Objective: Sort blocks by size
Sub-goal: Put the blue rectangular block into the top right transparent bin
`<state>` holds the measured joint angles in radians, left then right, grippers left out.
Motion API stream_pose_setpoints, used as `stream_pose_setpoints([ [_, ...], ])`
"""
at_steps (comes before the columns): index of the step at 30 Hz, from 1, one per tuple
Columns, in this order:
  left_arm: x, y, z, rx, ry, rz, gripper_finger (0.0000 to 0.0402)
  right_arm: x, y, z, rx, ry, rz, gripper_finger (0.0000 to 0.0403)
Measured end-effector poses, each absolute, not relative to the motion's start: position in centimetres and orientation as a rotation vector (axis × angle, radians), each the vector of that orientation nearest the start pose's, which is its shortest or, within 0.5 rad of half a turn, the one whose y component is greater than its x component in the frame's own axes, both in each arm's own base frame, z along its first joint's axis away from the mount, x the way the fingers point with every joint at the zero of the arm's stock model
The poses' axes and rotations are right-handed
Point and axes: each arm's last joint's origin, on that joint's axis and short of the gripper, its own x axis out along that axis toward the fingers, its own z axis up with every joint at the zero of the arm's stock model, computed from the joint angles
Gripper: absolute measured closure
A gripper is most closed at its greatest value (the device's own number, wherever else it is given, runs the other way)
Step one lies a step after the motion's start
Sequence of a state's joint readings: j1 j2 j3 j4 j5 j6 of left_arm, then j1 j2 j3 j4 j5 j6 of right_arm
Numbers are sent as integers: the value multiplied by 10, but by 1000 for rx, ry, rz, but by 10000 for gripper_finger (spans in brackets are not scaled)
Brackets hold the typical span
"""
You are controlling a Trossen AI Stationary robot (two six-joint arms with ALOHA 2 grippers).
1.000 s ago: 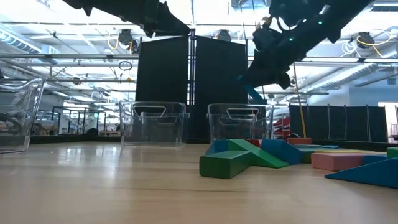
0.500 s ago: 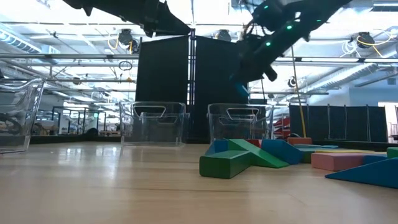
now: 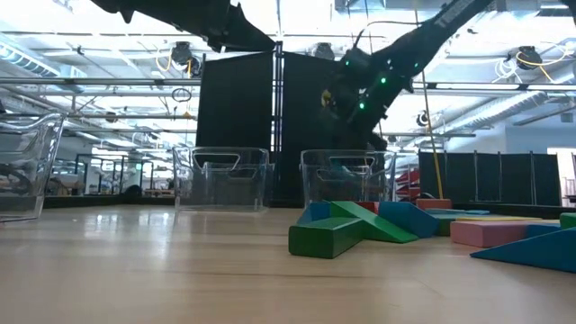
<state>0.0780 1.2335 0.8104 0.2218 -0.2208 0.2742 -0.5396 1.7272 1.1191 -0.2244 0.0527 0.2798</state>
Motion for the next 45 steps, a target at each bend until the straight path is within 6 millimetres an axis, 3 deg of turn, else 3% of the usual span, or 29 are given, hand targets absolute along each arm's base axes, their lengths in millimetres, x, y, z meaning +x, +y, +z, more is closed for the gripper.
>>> stream_pose_setpoints([
  [6, 273, 28, 288, 309, 247, 285, 301, 310, -196, 191, 517, 816, -671, 296],
  [31, 273, 28, 289, 314, 239, 291, 301, 309, -199, 191, 491, 841, -668, 294],
  [45, 273, 28, 289, 313, 239, 290, 301, 309, -199, 191, 473, 846, -662, 218],
])
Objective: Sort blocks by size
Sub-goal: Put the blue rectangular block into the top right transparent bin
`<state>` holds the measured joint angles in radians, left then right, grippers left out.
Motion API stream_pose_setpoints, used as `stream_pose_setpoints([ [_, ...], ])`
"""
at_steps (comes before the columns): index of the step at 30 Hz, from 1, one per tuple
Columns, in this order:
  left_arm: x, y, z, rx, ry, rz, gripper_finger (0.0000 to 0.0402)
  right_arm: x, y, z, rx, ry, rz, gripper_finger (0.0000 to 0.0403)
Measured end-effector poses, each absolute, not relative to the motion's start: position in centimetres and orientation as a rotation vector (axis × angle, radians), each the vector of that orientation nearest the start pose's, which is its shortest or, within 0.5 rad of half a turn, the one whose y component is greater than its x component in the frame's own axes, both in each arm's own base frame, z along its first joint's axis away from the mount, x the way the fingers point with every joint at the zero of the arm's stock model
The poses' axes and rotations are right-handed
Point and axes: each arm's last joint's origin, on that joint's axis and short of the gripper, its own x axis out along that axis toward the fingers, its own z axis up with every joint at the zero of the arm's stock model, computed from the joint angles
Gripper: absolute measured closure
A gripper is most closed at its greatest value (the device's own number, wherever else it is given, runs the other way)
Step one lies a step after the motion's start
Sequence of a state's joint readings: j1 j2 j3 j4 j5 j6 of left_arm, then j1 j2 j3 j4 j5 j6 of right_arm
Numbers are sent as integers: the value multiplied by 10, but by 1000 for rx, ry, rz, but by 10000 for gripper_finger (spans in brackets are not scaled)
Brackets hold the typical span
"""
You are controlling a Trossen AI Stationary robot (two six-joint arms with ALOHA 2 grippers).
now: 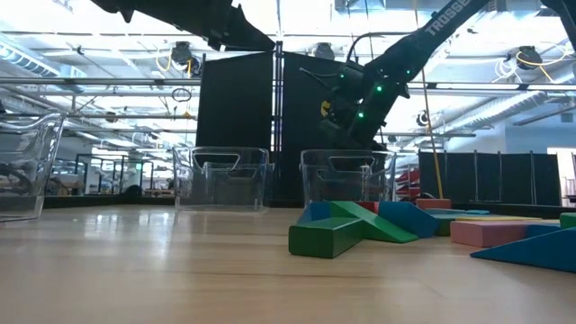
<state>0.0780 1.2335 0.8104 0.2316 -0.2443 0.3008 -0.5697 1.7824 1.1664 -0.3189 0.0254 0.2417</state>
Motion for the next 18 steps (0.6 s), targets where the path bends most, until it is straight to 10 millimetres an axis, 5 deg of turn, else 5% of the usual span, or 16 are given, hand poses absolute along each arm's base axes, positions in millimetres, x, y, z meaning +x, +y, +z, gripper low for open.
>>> stream_pose_setpoints([
  [10, 273, 28, 288, 313, 242, 289, 301, 309, -198, 195, 445, 847, -648, 212],
  [18, 273, 28, 288, 313, 248, 288, 301, 297, -185, 237, 393, 747, -628, 230],
])
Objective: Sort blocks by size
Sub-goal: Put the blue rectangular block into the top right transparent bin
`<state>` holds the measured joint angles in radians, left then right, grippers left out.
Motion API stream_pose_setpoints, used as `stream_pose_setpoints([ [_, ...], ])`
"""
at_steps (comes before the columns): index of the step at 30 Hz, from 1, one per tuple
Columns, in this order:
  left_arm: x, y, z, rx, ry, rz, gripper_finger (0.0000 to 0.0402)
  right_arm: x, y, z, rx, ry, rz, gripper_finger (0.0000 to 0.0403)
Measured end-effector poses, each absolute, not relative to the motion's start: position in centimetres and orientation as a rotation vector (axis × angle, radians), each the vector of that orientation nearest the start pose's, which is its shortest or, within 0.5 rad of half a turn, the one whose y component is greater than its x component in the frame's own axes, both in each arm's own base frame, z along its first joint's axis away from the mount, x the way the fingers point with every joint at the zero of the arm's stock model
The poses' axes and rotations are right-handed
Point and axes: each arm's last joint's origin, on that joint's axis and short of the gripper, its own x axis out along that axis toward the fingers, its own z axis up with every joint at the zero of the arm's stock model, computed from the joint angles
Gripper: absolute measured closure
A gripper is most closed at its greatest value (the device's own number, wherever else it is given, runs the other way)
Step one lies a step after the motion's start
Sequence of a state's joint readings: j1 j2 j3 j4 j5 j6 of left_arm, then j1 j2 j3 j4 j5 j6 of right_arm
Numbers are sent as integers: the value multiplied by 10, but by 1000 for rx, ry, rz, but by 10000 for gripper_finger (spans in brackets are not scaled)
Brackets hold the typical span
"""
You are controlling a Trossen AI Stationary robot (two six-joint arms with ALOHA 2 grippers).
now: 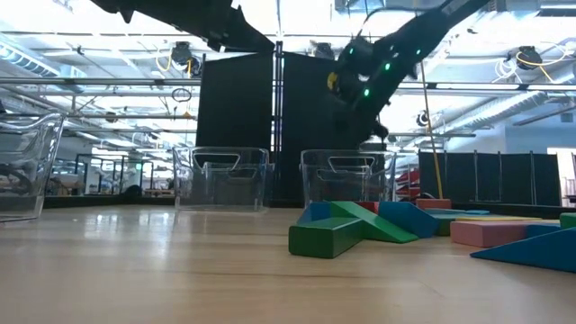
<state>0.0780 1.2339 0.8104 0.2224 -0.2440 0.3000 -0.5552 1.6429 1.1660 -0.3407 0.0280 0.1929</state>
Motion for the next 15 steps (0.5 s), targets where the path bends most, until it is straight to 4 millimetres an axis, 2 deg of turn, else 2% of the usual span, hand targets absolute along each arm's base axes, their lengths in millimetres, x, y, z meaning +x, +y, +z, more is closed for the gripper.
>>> stream_pose_setpoints([
  [7, 273, 28, 287, 309, 253, 288, 301, 279, -164, 276, 369, 693, -607, 232],
  [15, 273, 28, 287, 307, 255, 288, 301, 266, -134, 286, 337, 800, -617, 232],
])
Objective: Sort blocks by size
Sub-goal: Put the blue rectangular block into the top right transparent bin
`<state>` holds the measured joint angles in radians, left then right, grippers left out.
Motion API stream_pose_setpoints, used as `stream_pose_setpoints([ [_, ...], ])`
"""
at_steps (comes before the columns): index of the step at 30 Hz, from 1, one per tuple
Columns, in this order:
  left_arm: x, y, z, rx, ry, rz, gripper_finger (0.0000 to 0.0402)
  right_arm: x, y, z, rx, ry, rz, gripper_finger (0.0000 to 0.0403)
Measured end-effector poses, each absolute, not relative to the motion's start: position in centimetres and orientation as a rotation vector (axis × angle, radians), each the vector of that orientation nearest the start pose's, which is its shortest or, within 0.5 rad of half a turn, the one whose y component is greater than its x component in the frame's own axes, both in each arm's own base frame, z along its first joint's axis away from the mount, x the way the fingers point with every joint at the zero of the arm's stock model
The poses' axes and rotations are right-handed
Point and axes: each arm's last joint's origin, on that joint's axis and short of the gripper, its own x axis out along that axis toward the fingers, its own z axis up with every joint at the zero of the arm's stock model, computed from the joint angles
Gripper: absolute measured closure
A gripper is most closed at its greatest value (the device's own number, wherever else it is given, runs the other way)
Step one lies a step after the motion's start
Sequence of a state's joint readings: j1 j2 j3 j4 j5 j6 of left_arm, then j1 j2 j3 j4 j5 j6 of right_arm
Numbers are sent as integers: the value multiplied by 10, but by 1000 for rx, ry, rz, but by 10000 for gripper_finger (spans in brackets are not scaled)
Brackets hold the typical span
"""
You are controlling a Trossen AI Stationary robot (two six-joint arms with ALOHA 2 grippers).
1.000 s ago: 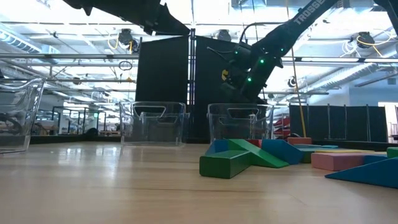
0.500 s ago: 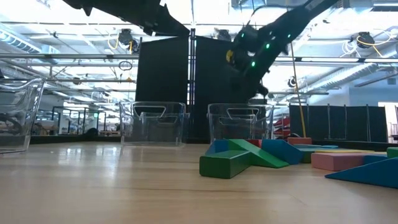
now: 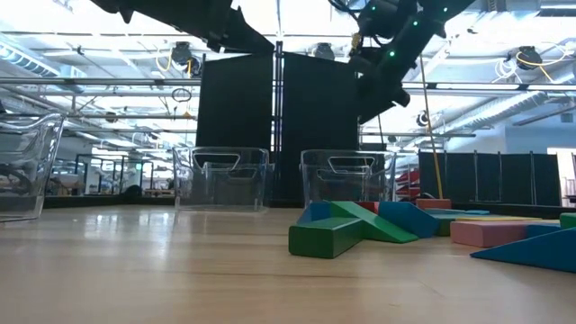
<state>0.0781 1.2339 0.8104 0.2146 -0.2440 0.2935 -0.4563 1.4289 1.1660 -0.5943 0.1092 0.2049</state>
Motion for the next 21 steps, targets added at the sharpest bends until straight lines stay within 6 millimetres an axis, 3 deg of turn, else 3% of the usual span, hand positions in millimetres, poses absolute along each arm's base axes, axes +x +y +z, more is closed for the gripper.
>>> stream_pose_setpoints([
  [10, 273, 28, 286, 307, 263, 287, 301, 267, -93, 285, 331, 923, -520, 232],
  [21, 272, 29, 283, 310, 300, 286, 301, 257, -42, 273, 332, 1181, -439, 232],
])
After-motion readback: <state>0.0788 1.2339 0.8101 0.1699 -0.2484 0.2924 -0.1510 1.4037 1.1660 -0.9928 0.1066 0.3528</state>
